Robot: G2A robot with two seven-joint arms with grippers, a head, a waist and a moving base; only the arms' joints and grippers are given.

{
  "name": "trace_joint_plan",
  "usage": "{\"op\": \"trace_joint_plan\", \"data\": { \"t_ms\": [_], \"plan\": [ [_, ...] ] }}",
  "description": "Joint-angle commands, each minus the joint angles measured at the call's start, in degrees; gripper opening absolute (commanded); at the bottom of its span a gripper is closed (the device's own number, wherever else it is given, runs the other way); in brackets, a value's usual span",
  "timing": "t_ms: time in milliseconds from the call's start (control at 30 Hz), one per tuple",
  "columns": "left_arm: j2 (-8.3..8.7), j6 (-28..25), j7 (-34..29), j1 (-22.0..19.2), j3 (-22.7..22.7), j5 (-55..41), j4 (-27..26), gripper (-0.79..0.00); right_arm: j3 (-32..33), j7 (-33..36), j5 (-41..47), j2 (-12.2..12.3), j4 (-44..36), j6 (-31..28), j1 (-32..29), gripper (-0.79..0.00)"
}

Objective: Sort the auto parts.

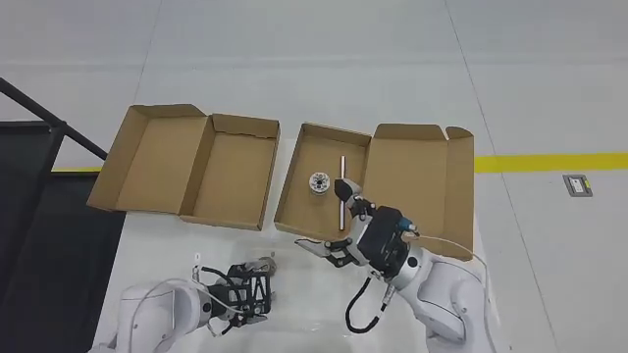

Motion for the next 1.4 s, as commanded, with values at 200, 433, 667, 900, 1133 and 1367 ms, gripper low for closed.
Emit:
{"op": "trace_joint_plan", "data": {
  "t_ms": [200, 433, 667, 900, 1133, 1367],
  "plan": [
    [2.16, 0.00, -9.47, -8.86, 9.33, -3.51, 2.40, 0.000, 4.11, -0.62, 0.26, 1.40, -2.32, -2.43, -0.21, 0.000],
    [4.95, 0.00, -17.64, -19.34, 22.12, -16.89, 6.53, 0.000, 7.51, -0.43, 0.68, 2.37, -4.70, -2.96, -2.26, 0.000],
    [4.95, 0.00, -17.64, -19.34, 22.12, -16.89, 6.53, 0.000, 7.51, -0.43, 0.68, 2.37, -4.70, -2.96, -2.26, 0.000],
    [4.78, 0.00, -19.55, -18.83, 23.45, -16.84, 7.72, 0.000, 7.51, -0.43, 0.68, 2.37, -4.70, -2.96, -2.26, 0.000],
    [3.96, 0.99, -29.60, -21.43, 25.66, -23.17, 9.79, -0.009, 7.51, -0.43, 0.68, 2.37, -4.70, -2.96, -2.26, 0.000],
    [2.79, 3.72, -37.65, -23.52, 28.19, -29.67, 11.05, -0.145, 7.51, -0.43, 0.68, 2.37, -4.70, -2.96, -2.26, 0.000]
  ]
}}
